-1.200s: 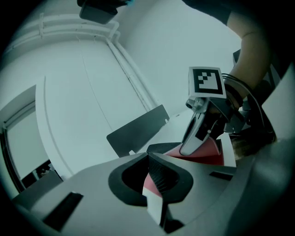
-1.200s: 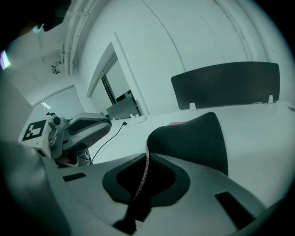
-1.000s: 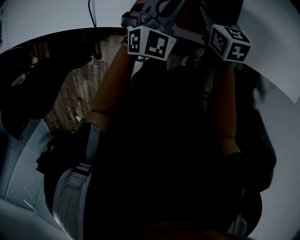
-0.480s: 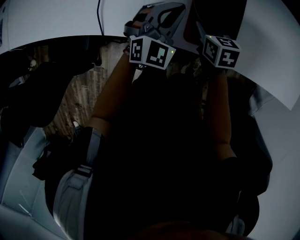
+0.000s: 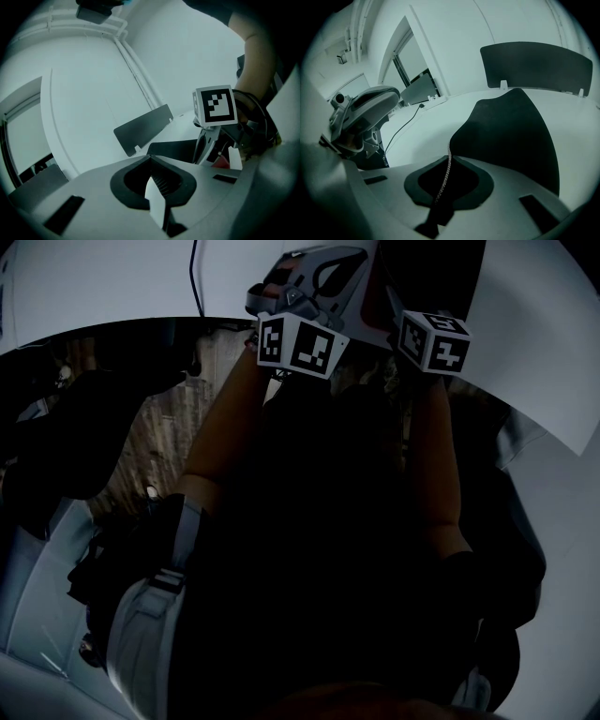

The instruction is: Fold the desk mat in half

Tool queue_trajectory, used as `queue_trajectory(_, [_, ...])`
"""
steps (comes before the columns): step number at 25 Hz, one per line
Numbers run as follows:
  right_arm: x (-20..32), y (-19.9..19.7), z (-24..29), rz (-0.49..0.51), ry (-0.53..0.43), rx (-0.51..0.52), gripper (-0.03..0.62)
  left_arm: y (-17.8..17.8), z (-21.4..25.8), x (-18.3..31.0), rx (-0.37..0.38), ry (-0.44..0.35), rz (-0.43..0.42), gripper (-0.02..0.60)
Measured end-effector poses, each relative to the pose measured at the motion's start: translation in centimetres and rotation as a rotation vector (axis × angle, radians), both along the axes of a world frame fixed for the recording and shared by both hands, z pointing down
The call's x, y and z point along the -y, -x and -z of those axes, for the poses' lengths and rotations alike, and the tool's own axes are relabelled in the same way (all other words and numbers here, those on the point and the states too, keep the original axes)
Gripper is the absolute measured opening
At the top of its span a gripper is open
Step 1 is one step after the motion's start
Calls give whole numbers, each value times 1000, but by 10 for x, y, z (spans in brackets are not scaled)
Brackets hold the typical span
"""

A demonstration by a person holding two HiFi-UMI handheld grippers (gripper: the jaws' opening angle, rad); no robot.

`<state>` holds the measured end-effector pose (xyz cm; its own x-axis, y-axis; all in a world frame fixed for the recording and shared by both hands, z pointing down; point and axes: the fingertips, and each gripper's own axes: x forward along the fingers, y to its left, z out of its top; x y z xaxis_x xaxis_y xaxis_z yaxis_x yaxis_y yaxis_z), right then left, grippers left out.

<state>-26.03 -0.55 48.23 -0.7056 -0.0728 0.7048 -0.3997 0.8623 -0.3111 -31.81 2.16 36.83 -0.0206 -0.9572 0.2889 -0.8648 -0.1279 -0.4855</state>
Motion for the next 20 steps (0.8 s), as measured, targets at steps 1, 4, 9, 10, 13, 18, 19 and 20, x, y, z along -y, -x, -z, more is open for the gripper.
queue_trajectory(1, [0,0,-1,3,2,0,41,0,-2,0,-1,2,2,12])
queue_trajectory(4, [1,1,-3,8,8,5,41,0,-5,1,-3,6,7,12])
queue_trajectory(9, [-8,3,-3,69,0,-5,154,-2,-3,1,-4,2,15,12])
queue_trajectory(10, [-13,3,-3,95,2,-8,189,-3,-2,1,-4,2,16,12])
queue_trajectory(13, [-22,4,-4,132,21,-2,199,-3,-3,-1,-3,4,18,12])
queue_trajectory(18, [-24,1,0,133,23,18,199,-7,-1,-3,5,-2,18,12])
queue_trajectory(19, [-23,-1,3,129,17,25,199,-10,1,-3,7,-4,17,12])
queue_trajectory(20, [-22,-3,7,127,12,33,199,-12,3,-4,9,-7,16,12])
